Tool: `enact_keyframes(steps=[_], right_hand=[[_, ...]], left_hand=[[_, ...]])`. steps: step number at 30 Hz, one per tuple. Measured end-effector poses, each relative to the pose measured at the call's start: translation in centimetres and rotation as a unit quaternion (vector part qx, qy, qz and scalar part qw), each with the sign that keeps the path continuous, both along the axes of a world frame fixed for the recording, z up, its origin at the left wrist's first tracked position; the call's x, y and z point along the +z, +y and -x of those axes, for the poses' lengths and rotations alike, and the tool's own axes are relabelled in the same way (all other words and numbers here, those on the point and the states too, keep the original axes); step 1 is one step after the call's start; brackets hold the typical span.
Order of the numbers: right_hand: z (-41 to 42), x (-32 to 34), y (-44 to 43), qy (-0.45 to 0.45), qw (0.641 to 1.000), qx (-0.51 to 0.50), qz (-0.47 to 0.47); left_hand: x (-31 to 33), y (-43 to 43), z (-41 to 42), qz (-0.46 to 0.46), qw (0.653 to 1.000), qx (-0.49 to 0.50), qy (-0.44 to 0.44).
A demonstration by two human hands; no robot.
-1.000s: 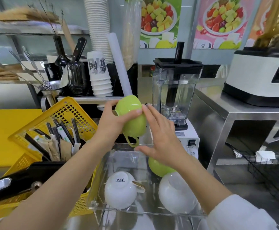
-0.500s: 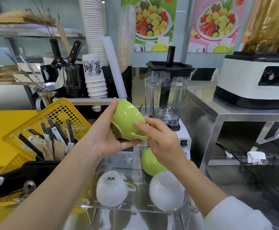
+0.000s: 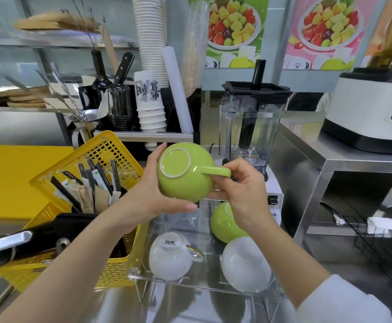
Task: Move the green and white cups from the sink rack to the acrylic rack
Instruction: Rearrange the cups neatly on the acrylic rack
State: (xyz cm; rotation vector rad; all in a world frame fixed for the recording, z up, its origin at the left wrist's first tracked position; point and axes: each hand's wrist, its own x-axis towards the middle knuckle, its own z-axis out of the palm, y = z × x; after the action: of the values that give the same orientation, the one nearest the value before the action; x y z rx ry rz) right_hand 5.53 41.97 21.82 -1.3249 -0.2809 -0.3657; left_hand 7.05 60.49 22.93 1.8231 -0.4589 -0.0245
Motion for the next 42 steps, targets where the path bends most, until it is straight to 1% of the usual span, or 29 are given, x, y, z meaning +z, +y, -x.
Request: enact_keyframes(steps=[2, 3, 4, 5, 6, 7, 8, 10, 11, 12, 13, 16, 18, 22, 31, 35, 42], right_hand=[[-0.4, -0.4, 0.6, 0.023, 1.000, 0.011, -0.009], [-0.6, -0.7, 0.7, 0.033, 0.999, 0.006, 0.003], [-1.0, -1.0, 0.6, 0.041, 0.999, -0.004, 0.034], [-1.4, -1.3, 0.5, 0.046, 0.995, -0.019, 0.090], [-1.8, -1.5, 0.2, 0.047, 0.984, -0.037, 0.169], [-2.2, -1.7, -0.1, 0.044, 0.964, -0.055, 0.258], [-2.6, -2.0, -0.3, 0.035, 0.934, -0.070, 0.349], [-3.5, -2.5, -0.4, 0.005, 0.850, -0.096, 0.518], [-3.8, -2.6, -0.4, -0.003, 0.810, -0.099, 0.578], [-4.0, -2.8, -0.3, -0.001, 0.779, -0.095, 0.620], [-4.2, -2.9, -0.3, 0.005, 0.760, -0.085, 0.645], [-4.7, -3.6, -0.4, 0.020, 0.733, -0.059, 0.677], [-4.9, -4.0, -0.3, 0.031, 0.723, -0.052, 0.688], [-5.3, -4.2, -0.1, 0.047, 0.702, -0.037, 0.709], [-6.2, -5.0, -0.1, 0.028, 0.707, -0.022, 0.706], [-6.5, -5.6, -0.2, 0.011, 0.696, -0.026, 0.717], [-7.1, -6.3, -0.5, 0.000, 0.673, -0.010, 0.739]], left_hand=[[-0.4, 0.0, -0.7, -0.078, 0.991, 0.068, -0.090], [-0.6, 0.1, -1.1, -0.100, 0.985, 0.080, -0.115], [-1.0, 0.3, -1.4, -0.117, 0.981, 0.087, -0.130], [-1.5, 0.5, -1.7, -0.134, 0.977, 0.094, -0.138], [-2.0, 0.7, -1.9, -0.155, 0.972, 0.105, -0.142], [-2.5, 0.8, -2.1, -0.176, 0.968, 0.114, -0.141], [-3.0, 0.9, -2.3, -0.194, 0.964, 0.119, -0.136], [-4.0, 0.9, -2.6, -0.219, 0.961, 0.121, -0.116], [-4.4, 0.8, -2.7, -0.234, 0.959, 0.122, -0.102], [-4.8, 0.7, -2.8, -0.254, 0.955, 0.126, -0.089], [-5.2, 0.6, -2.9, -0.282, 0.947, 0.133, -0.082], [-6.1, 0.1, -3.4, -0.375, 0.908, 0.168, -0.085], [-6.4, -0.1, -3.7, -0.399, 0.899, 0.167, -0.074], [-6.9, -0.4, -4.1, -0.412, 0.898, 0.147, -0.039], [-7.3, -0.6, -4.5, -0.416, 0.898, 0.145, 0.009], [-7.8, -0.7, -4.8, -0.425, 0.894, 0.142, 0.016], [-8.6, -0.9, -5.3, -0.409, 0.902, 0.130, 0.043]])
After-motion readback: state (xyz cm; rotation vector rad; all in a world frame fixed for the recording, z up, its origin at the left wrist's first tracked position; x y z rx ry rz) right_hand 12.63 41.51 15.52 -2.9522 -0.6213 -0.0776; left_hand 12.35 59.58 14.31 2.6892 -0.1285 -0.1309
